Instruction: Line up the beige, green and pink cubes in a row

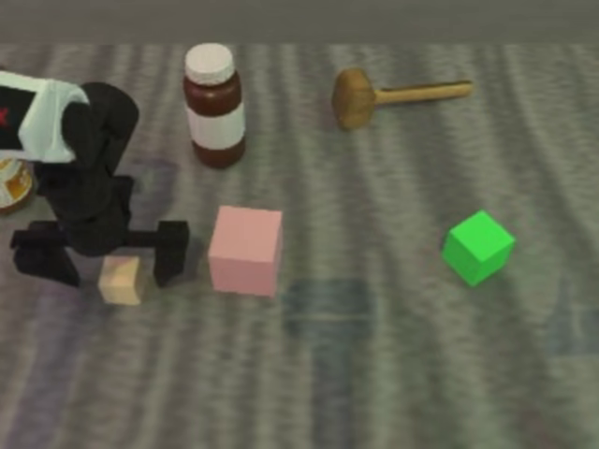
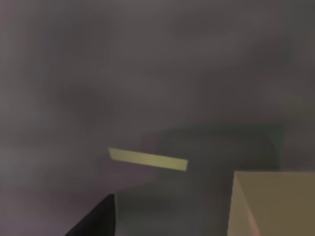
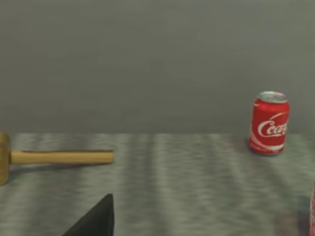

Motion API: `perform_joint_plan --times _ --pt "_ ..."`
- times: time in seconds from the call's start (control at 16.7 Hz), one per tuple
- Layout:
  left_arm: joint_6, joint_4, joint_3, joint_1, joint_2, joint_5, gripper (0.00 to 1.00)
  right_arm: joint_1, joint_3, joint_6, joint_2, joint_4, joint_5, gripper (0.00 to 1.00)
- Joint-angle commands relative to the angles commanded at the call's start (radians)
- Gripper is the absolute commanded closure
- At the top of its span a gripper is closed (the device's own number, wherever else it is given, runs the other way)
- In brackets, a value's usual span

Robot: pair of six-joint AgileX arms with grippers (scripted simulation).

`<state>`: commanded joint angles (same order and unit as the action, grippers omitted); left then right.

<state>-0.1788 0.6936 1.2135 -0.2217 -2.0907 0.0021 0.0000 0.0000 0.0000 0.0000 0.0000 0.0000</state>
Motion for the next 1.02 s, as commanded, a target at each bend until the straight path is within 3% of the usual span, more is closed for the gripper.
perform_joint_plan --times 0.6,1.02 --pt "0.000 0.000 0.000 0.000 0.000 0.000 0.98 0.000 0.000 0.000 0.000 0.000 0.000 0.00" --pt "0.000 0.000 0.000 0.000 0.000 0.000 1.00 0.000 0.000 0.000 0.000 0.000 0.000 0.00"
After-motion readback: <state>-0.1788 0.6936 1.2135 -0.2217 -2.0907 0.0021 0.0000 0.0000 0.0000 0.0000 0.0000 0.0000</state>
